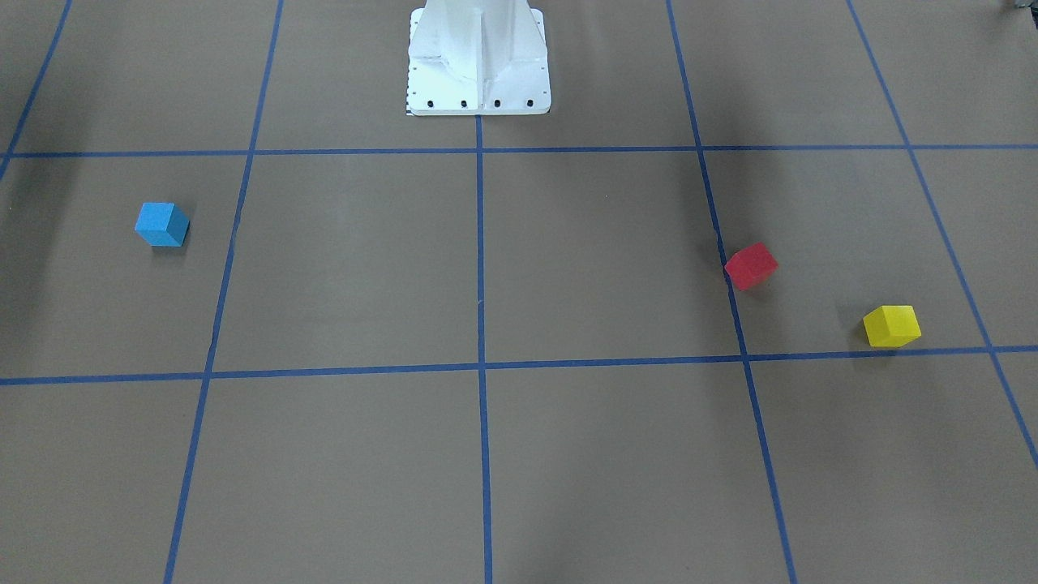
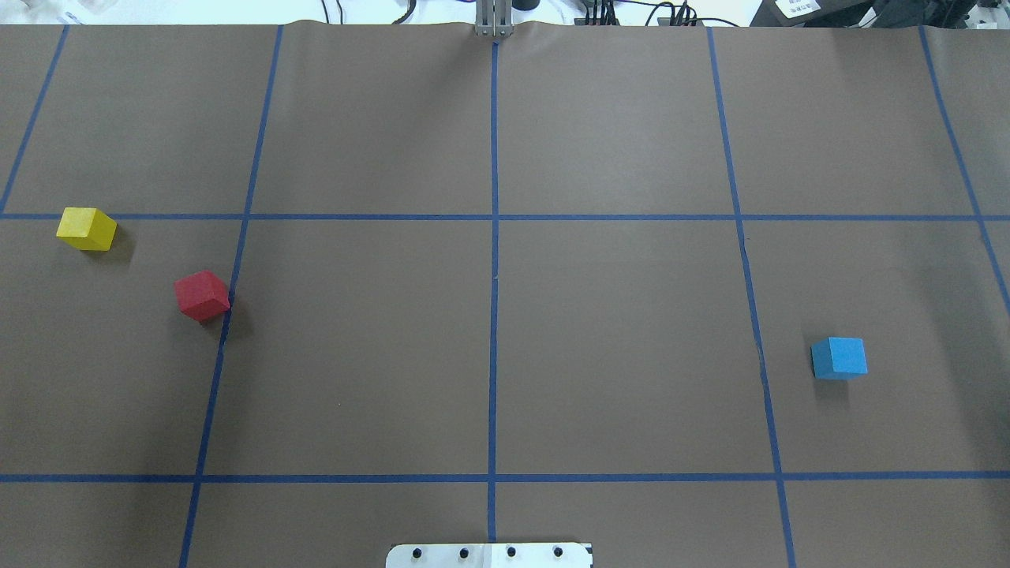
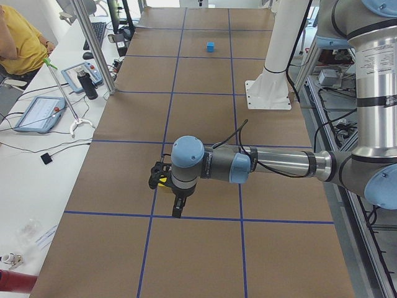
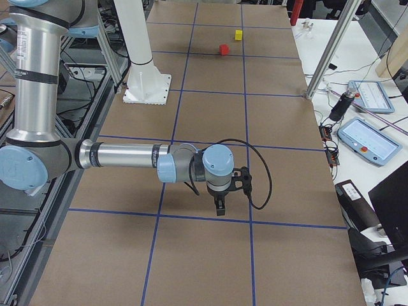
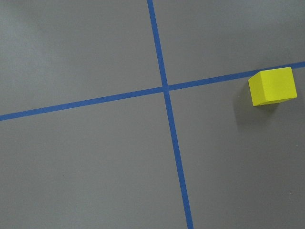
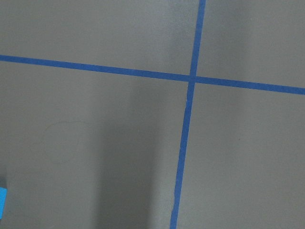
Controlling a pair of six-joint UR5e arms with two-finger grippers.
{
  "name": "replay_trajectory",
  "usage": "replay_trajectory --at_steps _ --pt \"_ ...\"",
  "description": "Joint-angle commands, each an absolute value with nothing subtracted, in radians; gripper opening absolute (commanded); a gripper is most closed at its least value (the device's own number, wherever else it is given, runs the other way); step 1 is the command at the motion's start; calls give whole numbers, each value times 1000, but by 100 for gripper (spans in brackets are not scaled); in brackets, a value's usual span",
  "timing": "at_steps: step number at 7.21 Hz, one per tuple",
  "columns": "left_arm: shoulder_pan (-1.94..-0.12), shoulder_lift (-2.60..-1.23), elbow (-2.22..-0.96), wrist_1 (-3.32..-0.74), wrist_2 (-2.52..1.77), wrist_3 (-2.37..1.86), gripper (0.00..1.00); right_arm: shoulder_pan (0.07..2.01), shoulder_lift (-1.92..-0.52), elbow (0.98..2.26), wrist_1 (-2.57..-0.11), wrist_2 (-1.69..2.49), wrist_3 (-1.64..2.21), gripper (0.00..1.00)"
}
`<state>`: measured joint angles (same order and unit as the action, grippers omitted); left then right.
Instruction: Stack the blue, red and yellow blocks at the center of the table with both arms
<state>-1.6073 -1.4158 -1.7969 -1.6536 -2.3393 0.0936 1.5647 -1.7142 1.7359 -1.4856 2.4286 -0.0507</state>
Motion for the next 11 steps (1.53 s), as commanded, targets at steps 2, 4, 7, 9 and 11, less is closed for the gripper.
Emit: replay_trajectory --at_steps 2,4,7,9,11 --pt "-1608 -1410 -1835 -1649 -2333 94 100 1565 -1715 1759 -1483 2428 -51 100" --pt "-1608 -1431 -1833 -1661 -2329 84 100 1562 -1712 1753 -1386 2419 -40 100" --pt "-1608 -1538 -1803 -1754 -2321 78 100 1563 -1670 1729 -1304 2428 -20 100" --pt "-1608 -1583 -1761 -1762 -2329 60 100 1537 -1678 1781 -1185 2436 87 100" --pt "-1608 -1582 -1758 -1776 -2330 31 100 1421 -1692 1779 -1060 2475 127 100"
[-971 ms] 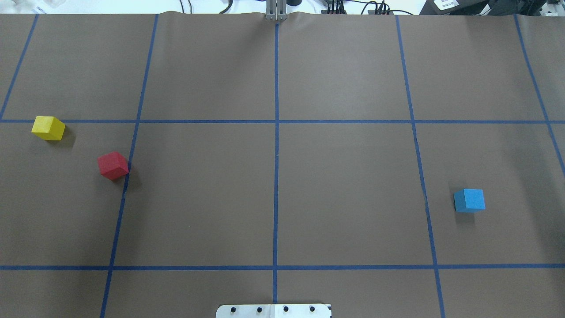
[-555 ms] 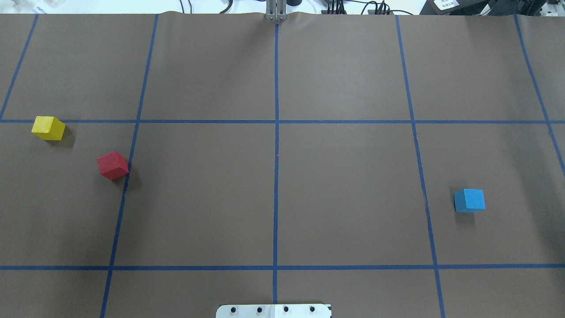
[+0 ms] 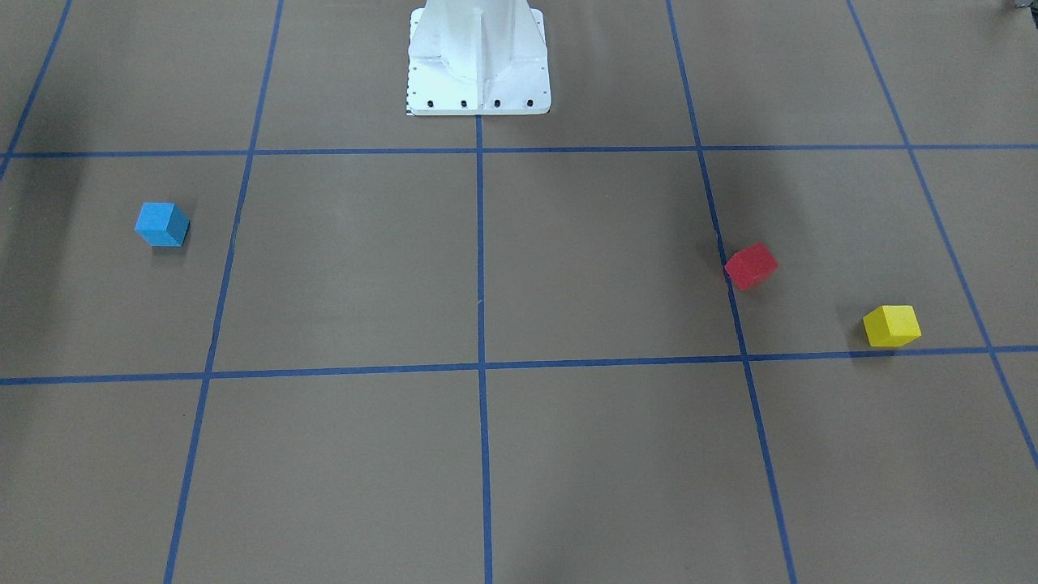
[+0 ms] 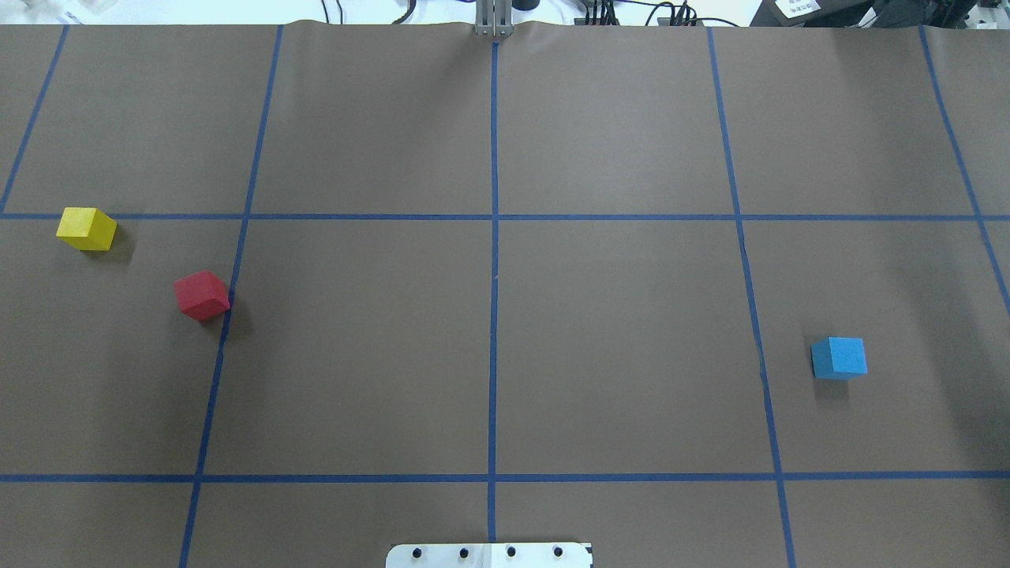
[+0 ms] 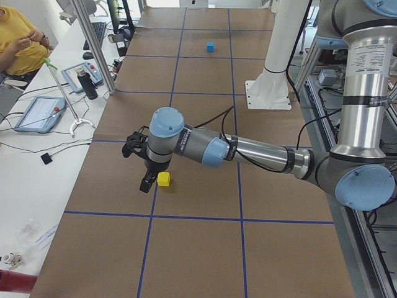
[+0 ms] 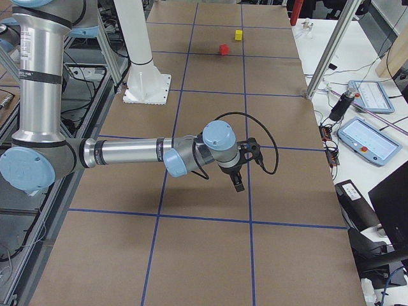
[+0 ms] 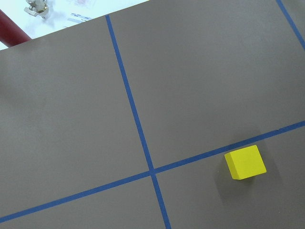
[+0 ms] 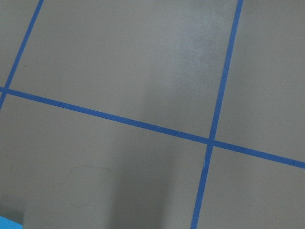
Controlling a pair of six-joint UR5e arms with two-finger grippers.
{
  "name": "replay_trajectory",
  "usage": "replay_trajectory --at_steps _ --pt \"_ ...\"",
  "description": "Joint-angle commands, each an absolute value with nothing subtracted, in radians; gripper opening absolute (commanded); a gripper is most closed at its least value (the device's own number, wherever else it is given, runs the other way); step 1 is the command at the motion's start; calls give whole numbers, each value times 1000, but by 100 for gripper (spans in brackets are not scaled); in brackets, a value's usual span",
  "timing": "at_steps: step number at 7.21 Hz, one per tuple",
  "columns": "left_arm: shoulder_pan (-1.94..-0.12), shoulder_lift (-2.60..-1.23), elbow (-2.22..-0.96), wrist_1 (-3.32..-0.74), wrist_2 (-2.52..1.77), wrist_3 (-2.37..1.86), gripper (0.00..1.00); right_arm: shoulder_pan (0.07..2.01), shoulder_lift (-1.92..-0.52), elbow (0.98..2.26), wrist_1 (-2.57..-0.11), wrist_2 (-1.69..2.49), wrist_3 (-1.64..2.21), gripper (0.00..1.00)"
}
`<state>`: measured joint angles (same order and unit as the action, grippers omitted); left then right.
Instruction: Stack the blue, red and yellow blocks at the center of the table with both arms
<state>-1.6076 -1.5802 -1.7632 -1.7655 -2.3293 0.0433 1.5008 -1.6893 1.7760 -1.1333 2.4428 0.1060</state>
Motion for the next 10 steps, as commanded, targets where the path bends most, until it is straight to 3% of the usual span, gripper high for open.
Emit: replay_trajectory --at_steps 1,3,6,10 --pt "-1608 -1583 -1756 -1781 -2330 31 100 1352 -1713 1773 -990 2511 176 99" --pt "-1608 -1582 -1759 -1782 -2330 31 100 1196 -1735 1787 -931 2365 383 99" --pt "-1608 -1580 -1759 -1789 -2330 31 100 943 -1788 1925 -931 2159 862 94" --pt "-1608 -1571 -1761 -1804 -2330 31 100 668 -1821 1928 -931 1843 1061 95"
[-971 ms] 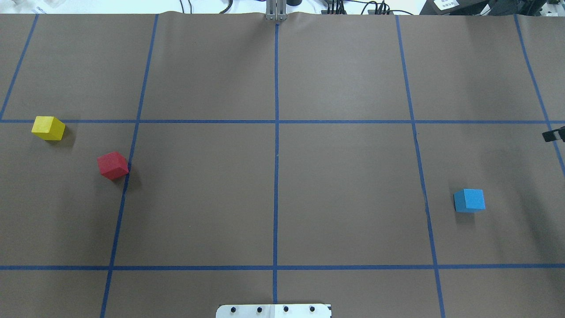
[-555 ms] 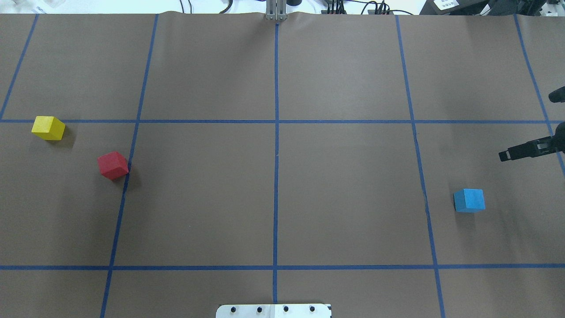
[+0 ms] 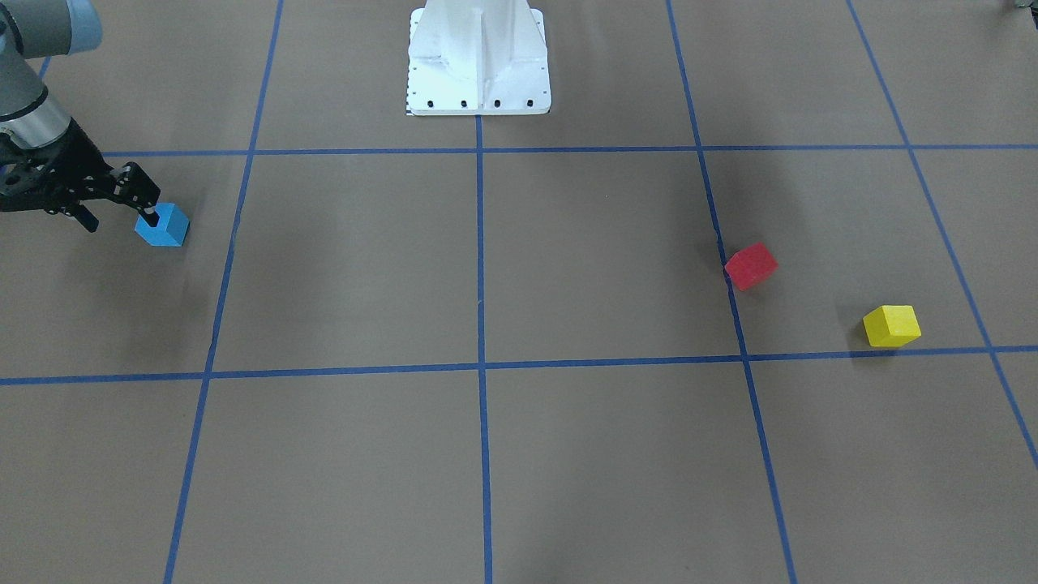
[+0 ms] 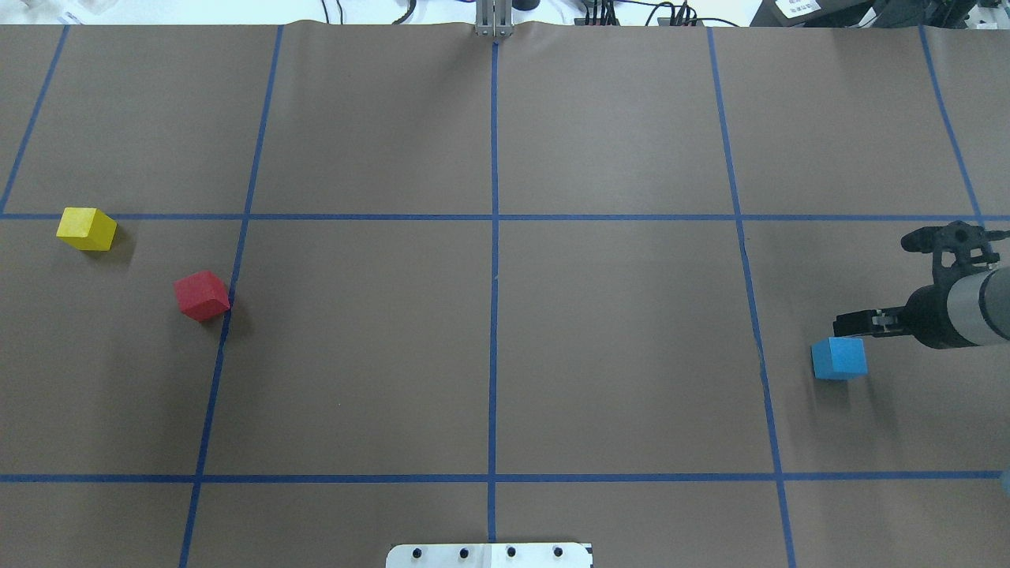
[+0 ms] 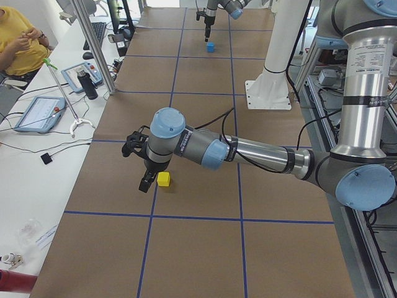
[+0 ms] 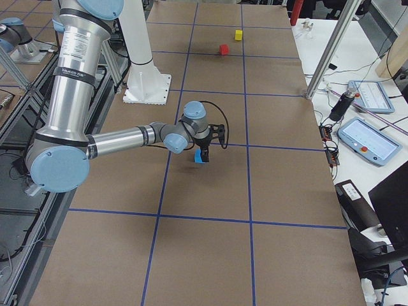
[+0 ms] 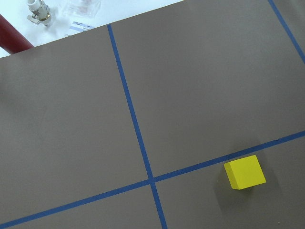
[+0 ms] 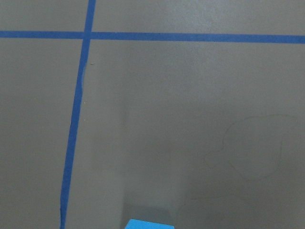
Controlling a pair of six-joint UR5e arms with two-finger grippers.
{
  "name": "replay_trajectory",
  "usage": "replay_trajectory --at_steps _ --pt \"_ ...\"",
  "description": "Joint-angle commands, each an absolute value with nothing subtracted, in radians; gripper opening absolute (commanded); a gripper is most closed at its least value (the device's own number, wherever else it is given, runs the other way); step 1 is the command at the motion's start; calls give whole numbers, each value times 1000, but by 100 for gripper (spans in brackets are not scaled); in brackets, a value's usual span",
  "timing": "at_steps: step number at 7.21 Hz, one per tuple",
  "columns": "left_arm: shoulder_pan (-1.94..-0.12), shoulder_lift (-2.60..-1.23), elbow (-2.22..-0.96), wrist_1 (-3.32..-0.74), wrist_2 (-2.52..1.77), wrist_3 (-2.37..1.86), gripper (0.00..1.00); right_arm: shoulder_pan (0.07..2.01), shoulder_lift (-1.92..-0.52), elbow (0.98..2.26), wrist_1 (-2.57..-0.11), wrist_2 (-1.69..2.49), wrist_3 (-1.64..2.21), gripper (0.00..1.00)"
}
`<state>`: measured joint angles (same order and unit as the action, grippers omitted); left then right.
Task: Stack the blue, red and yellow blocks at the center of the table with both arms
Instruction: 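Move the right gripper down over the blue cube and close on it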
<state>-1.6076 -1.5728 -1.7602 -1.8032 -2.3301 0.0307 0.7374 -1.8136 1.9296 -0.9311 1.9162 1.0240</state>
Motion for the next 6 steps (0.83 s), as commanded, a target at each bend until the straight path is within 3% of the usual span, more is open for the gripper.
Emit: replay_trajectory --at_steps 1,3,5,6 --pt "-1608 -1568 -1767 -1805 -2332 31 100 640 -1835 1924 -930 1821 1066 96" --pt "-1608 -1568 -1769 -1805 -2332 31 100 609 -1835 1924 -930 1810 1066 95" --pt "-1608 -1568 -1767 -1805 -2330 31 100 591 -1832 1924 -931 1796 1066 1" --pt "-1608 -1569 -1766 -1805 -2330 31 100 591 -1825 1925 -931 1796 1060 0"
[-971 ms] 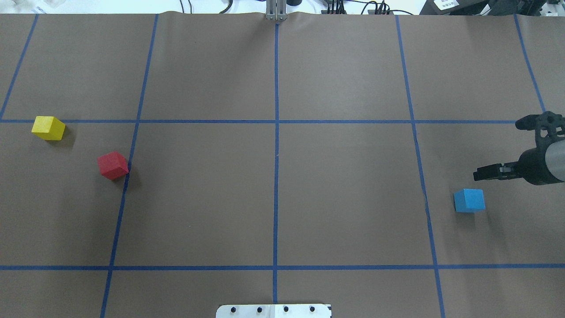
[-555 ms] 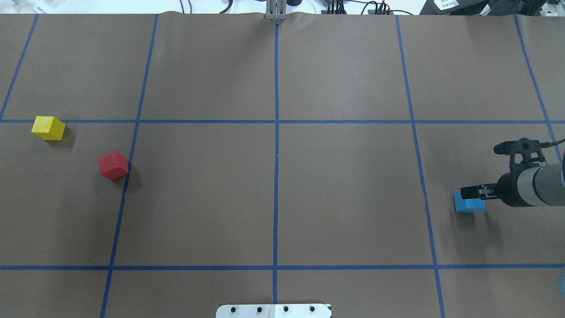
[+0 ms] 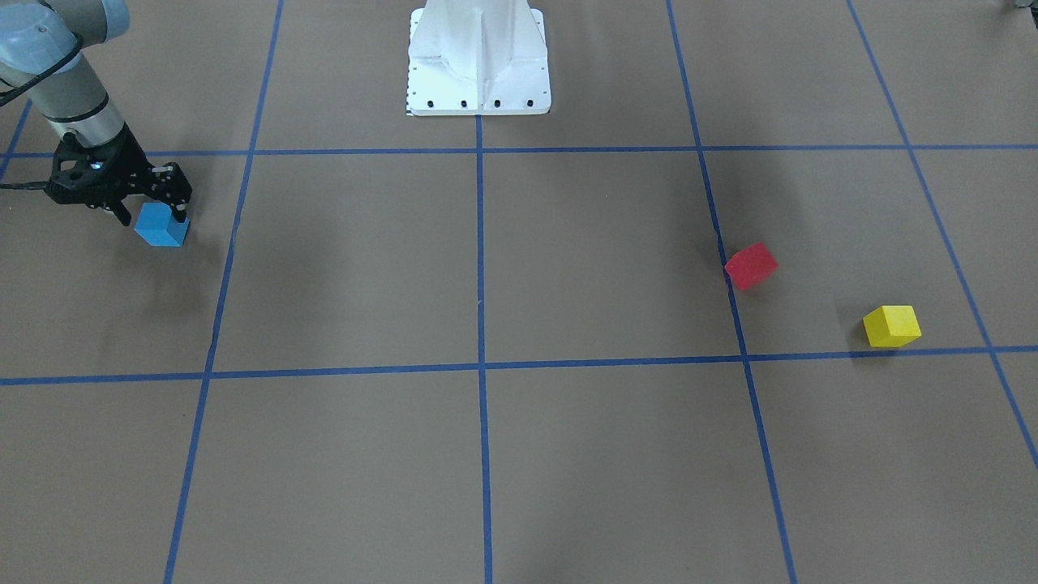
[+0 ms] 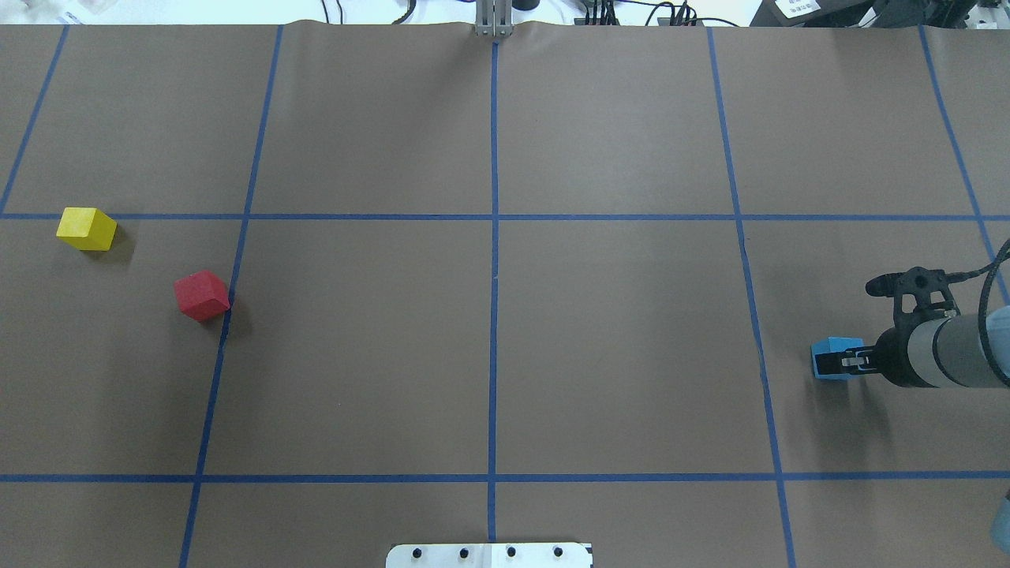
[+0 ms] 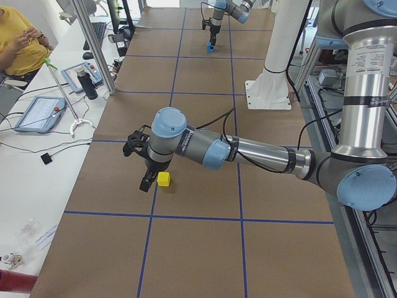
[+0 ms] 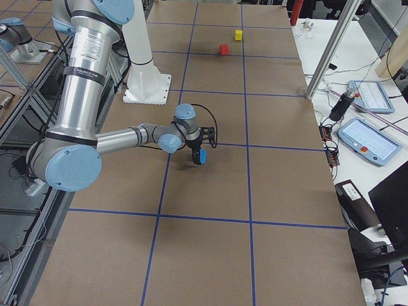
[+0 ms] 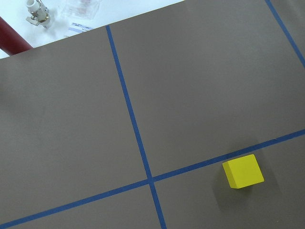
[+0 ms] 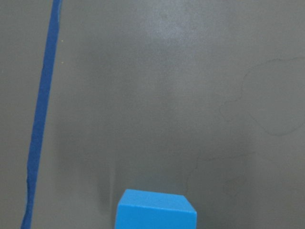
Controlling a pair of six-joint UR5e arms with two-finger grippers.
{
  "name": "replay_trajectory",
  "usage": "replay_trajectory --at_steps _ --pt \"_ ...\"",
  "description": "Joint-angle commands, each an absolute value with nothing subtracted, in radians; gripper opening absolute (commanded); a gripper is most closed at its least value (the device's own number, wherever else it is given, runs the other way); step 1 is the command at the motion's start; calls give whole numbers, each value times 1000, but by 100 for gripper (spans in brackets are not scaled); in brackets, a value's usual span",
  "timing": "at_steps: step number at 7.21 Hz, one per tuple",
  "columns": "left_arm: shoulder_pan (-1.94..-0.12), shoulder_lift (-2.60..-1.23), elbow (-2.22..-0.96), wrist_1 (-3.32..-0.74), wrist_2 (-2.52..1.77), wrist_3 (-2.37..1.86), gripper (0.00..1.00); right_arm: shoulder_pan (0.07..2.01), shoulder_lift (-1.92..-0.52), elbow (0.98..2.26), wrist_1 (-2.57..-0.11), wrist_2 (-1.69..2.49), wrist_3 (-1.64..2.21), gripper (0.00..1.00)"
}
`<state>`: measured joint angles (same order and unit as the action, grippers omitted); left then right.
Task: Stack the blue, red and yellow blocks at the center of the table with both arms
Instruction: 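Carry the blue cube with the right gripper to the table center and lower it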
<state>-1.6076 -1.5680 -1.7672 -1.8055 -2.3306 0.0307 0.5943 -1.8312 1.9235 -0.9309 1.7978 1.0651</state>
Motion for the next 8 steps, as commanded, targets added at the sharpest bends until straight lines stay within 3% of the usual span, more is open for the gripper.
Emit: replay_trajectory --at_steps 1,4,7,8 --pt "-1608 -1569 -1763 -1805 -2330 31 100 589 -1813 1934 -931 1804 1052 0" --pt "-1608 -1568 -1769 -1807 -2332 31 100 588 -1674 1925 -1036 1804 1051 0" --pt "-1608 -1569 -1761 -1807 -2330 31 100 583 -1235 1905 -1508 1798 1068 0" --pt "-1608 -1569 -1761 -1806 -2330 31 100 577 -1089 1837 -1575 1796 1071 0"
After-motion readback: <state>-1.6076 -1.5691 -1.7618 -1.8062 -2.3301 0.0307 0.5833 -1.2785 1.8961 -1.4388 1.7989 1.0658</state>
